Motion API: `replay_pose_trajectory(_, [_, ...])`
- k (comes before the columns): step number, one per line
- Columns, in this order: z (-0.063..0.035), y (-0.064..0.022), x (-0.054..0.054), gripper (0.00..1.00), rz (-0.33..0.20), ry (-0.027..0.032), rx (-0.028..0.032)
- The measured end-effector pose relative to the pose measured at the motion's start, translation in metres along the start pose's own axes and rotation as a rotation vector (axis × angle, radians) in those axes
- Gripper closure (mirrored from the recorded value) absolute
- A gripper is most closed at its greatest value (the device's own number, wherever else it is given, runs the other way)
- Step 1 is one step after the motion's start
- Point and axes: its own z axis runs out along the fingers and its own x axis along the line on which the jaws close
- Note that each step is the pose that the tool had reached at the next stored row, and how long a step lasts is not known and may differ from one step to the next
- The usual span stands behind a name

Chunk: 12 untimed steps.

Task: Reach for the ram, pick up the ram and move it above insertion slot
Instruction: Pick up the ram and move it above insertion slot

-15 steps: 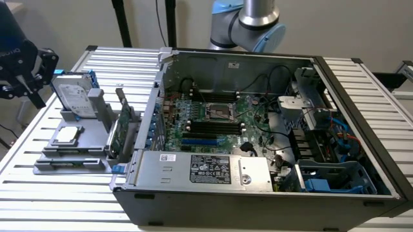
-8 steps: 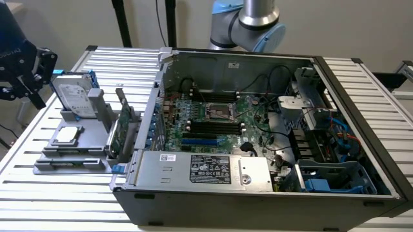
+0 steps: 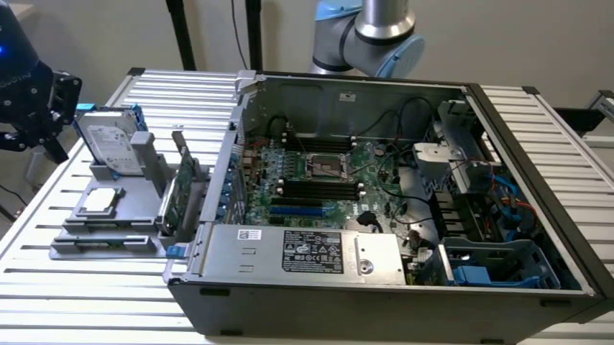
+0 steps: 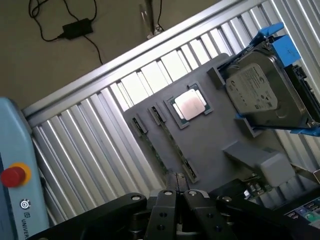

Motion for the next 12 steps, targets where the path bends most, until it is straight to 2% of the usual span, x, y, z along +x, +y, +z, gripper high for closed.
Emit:
replay_pose_trajectory(7, [0.0013, -0.0001, 0.0000, 0.89, -0.126, 0.0053, 0.0025])
replay_pose_trajectory(12, [0.0028, -0.0001, 0.0000, 0.89, -0.218, 0.0063, 0.0106])
